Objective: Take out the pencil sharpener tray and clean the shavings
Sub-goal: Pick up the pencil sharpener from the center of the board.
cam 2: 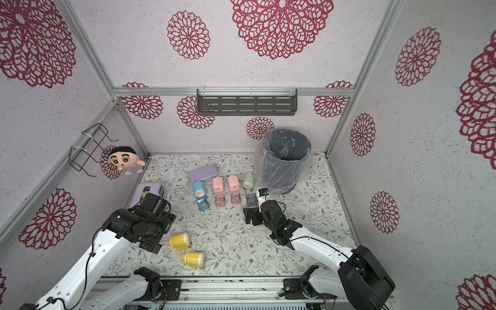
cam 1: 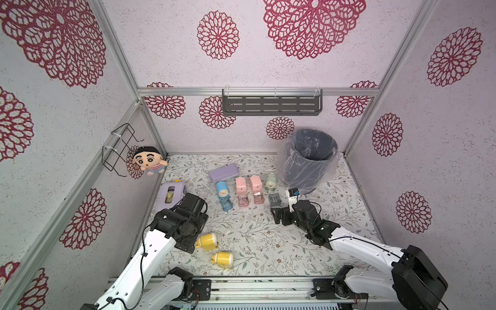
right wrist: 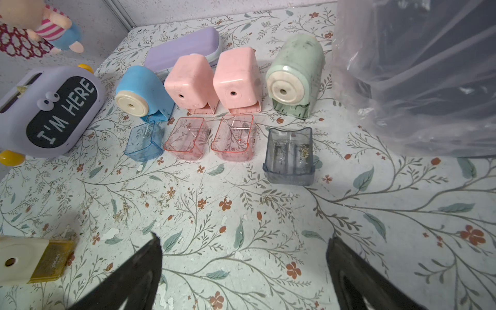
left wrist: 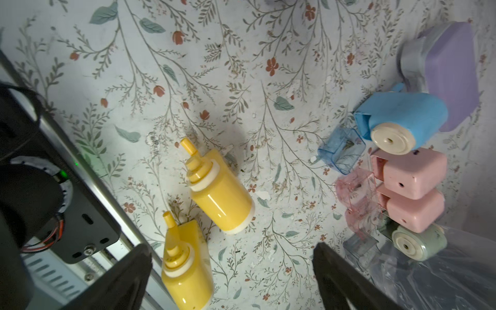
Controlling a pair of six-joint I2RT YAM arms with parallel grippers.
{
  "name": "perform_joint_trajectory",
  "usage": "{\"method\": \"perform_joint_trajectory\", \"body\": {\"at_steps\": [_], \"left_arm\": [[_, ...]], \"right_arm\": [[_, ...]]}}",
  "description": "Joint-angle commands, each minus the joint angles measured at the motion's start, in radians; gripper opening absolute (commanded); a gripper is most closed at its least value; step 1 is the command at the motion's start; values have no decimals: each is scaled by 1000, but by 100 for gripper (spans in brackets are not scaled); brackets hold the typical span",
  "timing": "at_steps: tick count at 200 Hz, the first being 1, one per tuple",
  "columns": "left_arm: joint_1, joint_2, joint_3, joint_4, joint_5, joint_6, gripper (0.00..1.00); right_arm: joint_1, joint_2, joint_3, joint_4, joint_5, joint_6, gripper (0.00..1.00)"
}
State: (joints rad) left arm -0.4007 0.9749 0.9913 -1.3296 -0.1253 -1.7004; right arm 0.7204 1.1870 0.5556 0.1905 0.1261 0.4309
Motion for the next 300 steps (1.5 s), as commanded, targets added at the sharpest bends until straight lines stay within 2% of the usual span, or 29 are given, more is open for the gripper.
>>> {"method": "perform_joint_trajectory", "body": {"at_steps": [1,56,134,225,300], "left_arm": [[-15,34,-21,-27,-13,-114,97],[-18,184,-119,189,107,-109,97],[-19,295,-174,330,134,-149,100],[-18,397,-130,346,89,-143,87],[-27,444,-130,352,120,-120,70]], "right_arm": [[-13,-32,0,73,-11,14,99],[-19,-6,-1,85,-38,22,99],[-21,-7,-2,87,-61,25,99],[-22,-15,-4,93,-91,30,99],[-21,-22,-11,102,-90,24,99]]}}
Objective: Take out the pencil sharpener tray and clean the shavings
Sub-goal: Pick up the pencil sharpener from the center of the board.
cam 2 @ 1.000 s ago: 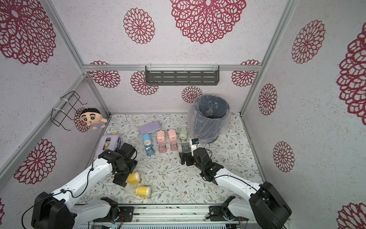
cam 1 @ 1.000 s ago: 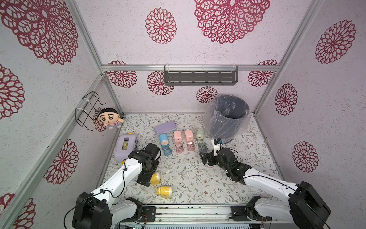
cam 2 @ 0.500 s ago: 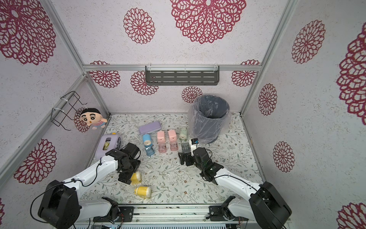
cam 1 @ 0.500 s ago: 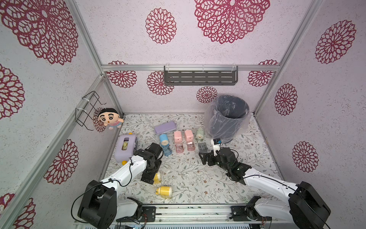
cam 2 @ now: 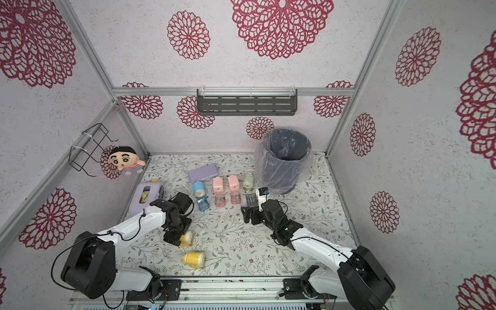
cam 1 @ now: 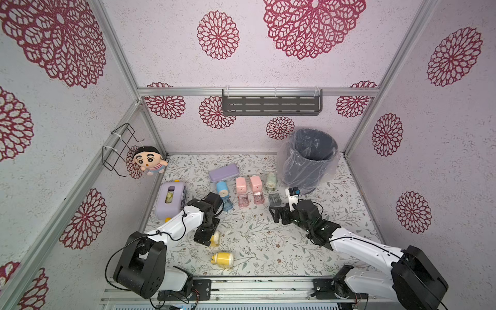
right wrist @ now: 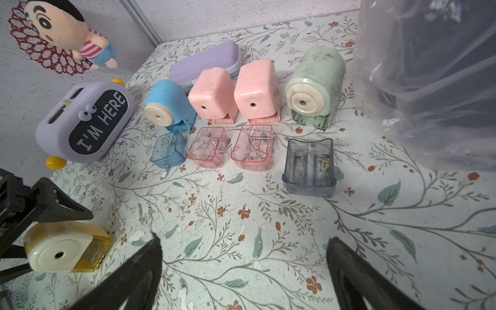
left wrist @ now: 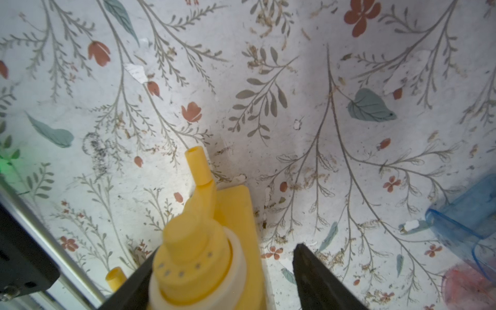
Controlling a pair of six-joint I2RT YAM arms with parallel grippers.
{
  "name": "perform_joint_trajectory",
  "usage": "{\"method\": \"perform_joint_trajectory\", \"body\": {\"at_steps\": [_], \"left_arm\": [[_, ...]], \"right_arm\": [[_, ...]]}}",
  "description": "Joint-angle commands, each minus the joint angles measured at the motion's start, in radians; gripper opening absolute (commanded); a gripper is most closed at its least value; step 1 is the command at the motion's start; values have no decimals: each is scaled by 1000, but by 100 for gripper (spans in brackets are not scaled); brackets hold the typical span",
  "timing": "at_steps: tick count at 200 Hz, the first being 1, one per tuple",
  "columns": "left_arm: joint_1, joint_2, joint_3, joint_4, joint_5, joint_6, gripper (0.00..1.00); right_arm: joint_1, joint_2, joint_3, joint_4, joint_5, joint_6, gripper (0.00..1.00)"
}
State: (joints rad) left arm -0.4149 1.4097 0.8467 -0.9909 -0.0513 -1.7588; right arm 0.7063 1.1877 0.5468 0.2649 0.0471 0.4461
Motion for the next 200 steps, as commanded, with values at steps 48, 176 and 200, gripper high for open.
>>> {"method": "perform_joint_trajectory", "body": {"at_steps": [48,176,200], "left_arm": [[-21,-5,53,-4,46,-43,50],[-48,0,381,-158,50,140,39],[-70,-2,401,-145,59,145,37]], "right_arm": [[-8,-51,-47,88,16,-25,99],[-7,-133,-220,401,-69,-158,99],[-7,-142,-219,377,-45,-151,99]]}}
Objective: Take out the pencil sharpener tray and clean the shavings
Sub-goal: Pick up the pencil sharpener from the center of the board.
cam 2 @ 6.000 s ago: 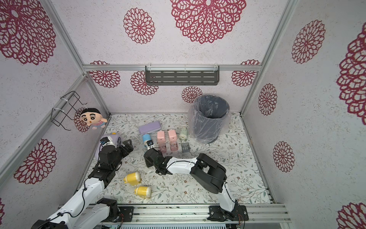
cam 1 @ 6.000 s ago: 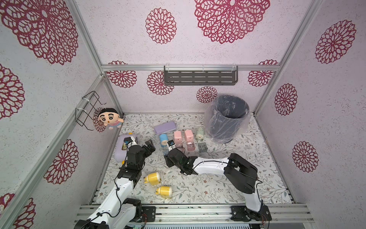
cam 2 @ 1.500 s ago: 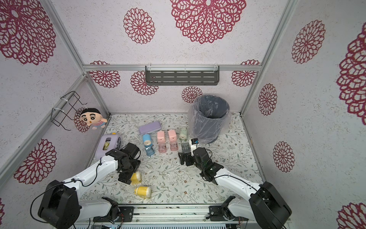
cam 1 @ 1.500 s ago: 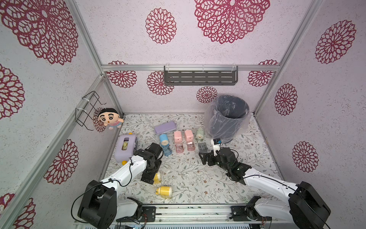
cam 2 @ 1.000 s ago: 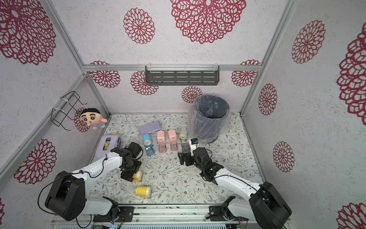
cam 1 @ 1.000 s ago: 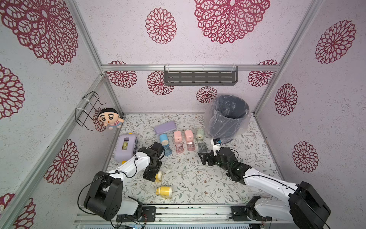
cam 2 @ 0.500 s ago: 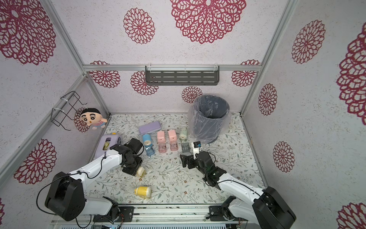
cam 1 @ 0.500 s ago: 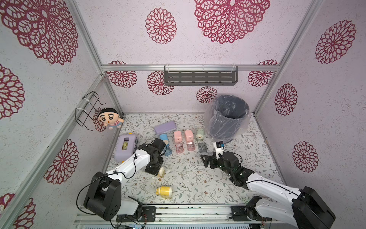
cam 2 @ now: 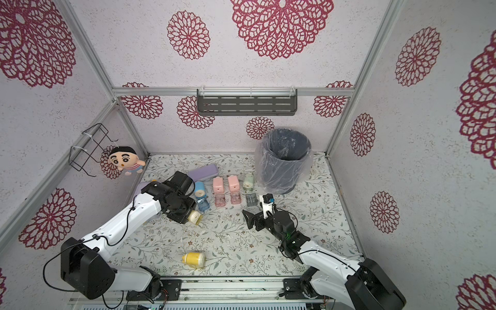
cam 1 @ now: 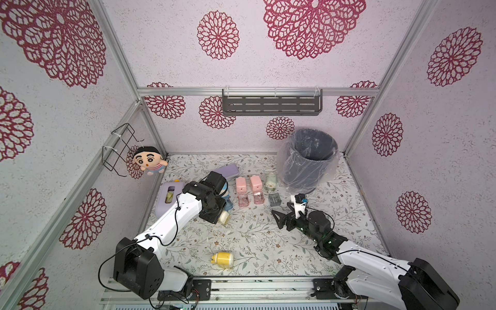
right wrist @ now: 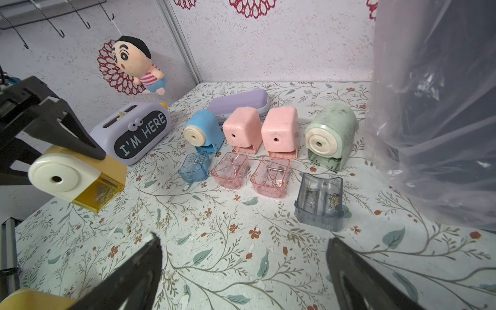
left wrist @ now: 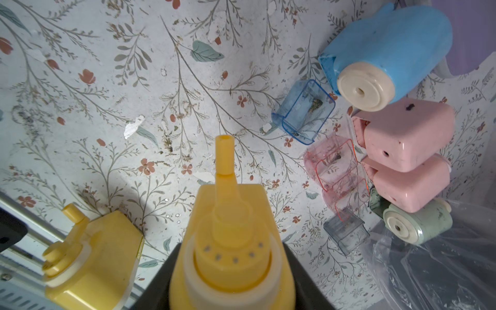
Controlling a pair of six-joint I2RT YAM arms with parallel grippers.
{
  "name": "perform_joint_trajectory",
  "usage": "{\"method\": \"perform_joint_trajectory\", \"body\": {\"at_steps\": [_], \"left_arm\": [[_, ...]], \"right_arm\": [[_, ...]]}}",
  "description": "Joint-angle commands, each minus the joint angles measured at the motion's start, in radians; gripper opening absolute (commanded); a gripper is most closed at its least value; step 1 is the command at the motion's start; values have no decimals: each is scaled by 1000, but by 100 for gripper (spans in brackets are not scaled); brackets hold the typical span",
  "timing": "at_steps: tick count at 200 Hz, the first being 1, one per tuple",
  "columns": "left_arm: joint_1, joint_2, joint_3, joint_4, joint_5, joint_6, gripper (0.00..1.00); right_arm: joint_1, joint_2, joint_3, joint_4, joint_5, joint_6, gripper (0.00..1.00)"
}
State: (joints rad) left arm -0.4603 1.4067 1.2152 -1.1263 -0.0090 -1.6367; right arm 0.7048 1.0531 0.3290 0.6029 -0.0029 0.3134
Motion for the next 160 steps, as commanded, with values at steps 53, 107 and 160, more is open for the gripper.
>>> {"method": "perform_joint_trajectory", "body": {"at_steps": [53,107,160], "left_arm": [[-62,24,41,19,35,26,37],[-85,44,51,32,41,24,37],[-86,44,50,46,50,29,37]], "right_arm": [[-7,-69,-43,49,65,-40,99],[0,-64,-58,77,-12,-76,99],[108,-21,-13,50,24,-158,97]]}}
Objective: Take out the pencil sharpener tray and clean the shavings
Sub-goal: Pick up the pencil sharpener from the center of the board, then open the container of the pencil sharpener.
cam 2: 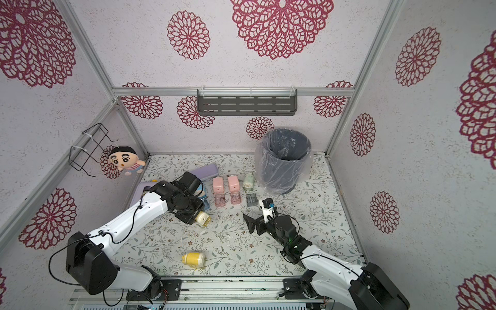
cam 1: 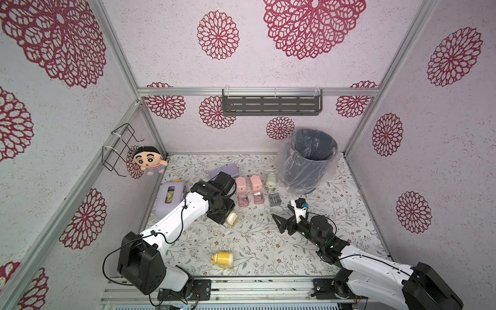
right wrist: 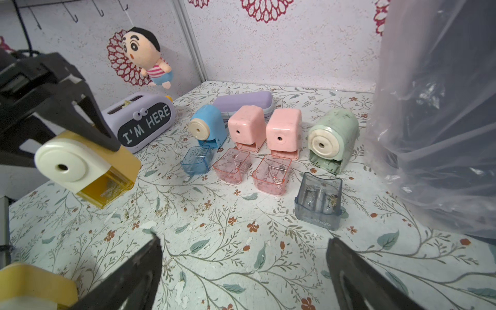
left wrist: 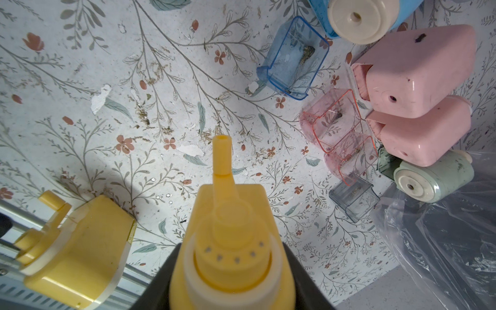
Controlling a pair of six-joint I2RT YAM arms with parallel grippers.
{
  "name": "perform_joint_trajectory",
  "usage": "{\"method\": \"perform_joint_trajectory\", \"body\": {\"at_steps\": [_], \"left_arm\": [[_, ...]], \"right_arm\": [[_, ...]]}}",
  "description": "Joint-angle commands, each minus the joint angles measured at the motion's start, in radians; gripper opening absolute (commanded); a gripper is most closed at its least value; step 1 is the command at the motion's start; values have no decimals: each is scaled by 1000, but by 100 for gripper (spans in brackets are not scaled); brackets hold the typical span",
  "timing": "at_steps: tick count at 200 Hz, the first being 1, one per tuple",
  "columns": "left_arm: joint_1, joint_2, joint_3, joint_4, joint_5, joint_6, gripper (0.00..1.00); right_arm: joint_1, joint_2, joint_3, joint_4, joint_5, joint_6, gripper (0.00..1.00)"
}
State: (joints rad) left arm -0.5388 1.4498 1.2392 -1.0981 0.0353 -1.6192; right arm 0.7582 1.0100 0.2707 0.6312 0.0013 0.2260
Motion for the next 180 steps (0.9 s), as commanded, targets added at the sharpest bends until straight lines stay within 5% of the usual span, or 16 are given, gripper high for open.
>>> {"method": "perform_joint_trajectory", "body": {"at_steps": [1,88,180], "left_arm": [[-7,1,26,18,6,11,37],[-6,-26,2,15,15,5,37],[5,-31,-25,21,36,-10,37]], "right_arm": [[59,24,48,20,23,-72,97],[330,239,188,25,185,-216,85],[400,560,367,154,241,-301,86]]}}
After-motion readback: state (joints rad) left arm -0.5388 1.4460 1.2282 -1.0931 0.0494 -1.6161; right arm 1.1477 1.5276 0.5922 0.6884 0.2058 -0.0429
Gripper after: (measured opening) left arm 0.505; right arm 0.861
